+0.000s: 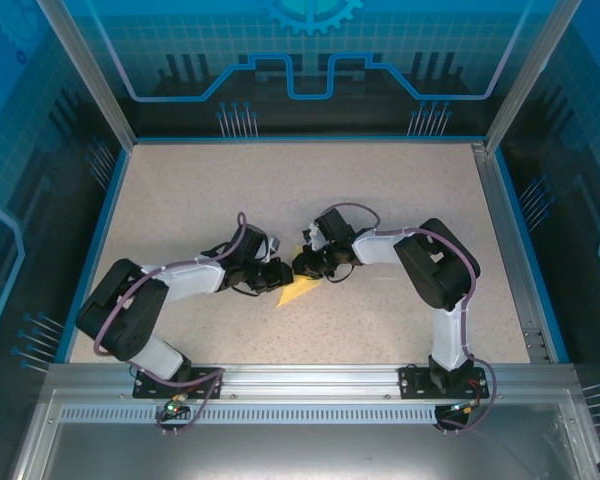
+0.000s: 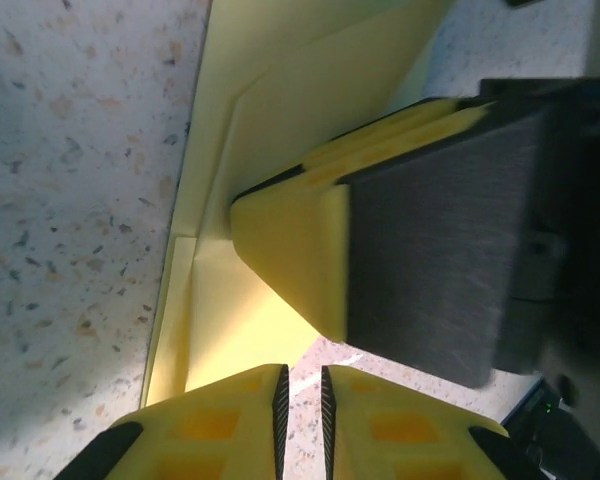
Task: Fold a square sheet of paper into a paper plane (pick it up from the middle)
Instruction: Fourth fold the wing at the center of the table.
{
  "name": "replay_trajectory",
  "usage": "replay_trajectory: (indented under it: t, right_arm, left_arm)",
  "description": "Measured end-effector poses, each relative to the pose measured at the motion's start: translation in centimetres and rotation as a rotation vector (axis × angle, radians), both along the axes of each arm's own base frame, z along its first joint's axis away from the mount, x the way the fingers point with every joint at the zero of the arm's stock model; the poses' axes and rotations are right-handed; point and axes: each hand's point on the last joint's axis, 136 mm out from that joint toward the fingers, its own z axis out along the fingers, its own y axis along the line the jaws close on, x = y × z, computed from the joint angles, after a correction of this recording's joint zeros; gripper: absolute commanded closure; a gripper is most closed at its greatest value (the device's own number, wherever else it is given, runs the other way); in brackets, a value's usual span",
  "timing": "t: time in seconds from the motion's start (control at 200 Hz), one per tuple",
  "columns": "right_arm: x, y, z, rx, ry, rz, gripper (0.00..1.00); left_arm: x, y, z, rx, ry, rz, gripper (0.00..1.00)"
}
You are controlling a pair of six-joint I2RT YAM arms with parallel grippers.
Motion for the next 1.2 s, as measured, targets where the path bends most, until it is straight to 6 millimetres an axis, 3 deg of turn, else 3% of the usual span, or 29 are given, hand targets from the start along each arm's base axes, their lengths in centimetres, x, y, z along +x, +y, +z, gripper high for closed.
replay_trajectory:
  t: [0.255,0.565,0.84,1.03,1.2]
  right_arm:
    - [0.0,0.0,0.0,0.002,0.000,-0.001,0.87]
    - [0.2,-0.3,0.4,-0.003,-0.011,-0.011,0.89]
    - [1.7,-3.2,4.3,-0.011,-0.117,-0.082,0.96]
    - [0.9,-2.6,4.5,-0.006,-0.123,-0.060,0.96]
    - [-0.1,-1.4,3.3,-0.005,-0.106,-0.023,0.96]
  left_arm:
    - [-0.5,0.0,-2.7,0.055,0.075,-0.004,0.89]
    - [-0.4,0.3,-2.9,0.090,0.065,0.004,0.93]
    - [-0.4,0.3,-2.9,0.089,0.064,0.004,0.94]
    - [-0.4,0.3,-2.9,0.089,0.064,0.004,0.95]
    - [-0.4,0.3,-2.9,0.089,0.064,0.004,0.94]
